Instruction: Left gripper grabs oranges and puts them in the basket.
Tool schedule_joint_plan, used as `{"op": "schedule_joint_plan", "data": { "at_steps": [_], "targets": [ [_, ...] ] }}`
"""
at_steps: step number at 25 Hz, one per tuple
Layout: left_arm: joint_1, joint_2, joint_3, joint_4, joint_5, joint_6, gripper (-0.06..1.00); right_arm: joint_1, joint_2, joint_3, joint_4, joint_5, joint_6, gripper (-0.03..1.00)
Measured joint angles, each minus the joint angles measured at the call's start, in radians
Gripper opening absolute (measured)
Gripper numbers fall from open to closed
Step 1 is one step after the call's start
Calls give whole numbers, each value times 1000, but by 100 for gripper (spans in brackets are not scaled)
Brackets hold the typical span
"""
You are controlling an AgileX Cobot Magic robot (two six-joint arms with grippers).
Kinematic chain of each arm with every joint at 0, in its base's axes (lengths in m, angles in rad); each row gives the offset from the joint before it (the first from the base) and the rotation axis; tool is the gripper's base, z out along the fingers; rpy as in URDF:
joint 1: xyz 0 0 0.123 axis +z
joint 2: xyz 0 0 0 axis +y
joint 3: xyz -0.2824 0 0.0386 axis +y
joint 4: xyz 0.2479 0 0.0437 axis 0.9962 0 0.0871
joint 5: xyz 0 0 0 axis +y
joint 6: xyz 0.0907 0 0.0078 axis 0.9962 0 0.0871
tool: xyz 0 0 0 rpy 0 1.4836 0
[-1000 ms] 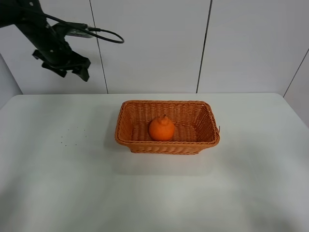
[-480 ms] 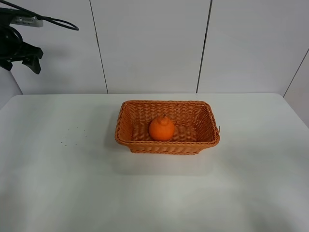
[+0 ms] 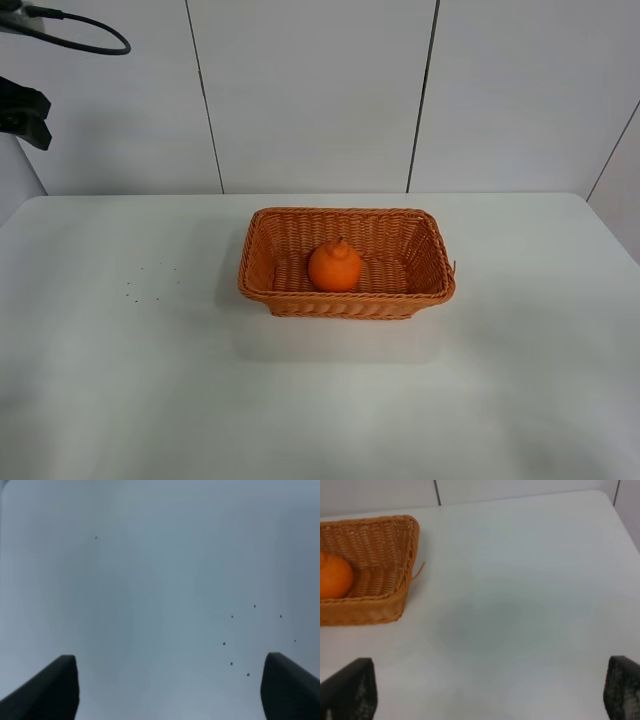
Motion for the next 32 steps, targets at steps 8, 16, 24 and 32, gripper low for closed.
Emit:
{"op": "schedule_joint_plan", "data": {
  "at_steps": [8, 16, 24, 32],
  "targets": [
    [0, -319, 285, 16, -68, -14, 84, 0, 0, 0, 0, 0, 0, 69],
    [0, -657, 474, 17, -77, -76, 84, 0, 0, 0, 0, 0, 0, 69],
    [0, -977, 530, 17, -30, -100, 84, 0, 0, 0, 0, 0, 0, 69],
    [0, -1148, 555, 12, 68, -124, 84, 0, 0, 0, 0, 0, 0, 69]
  ]
}}
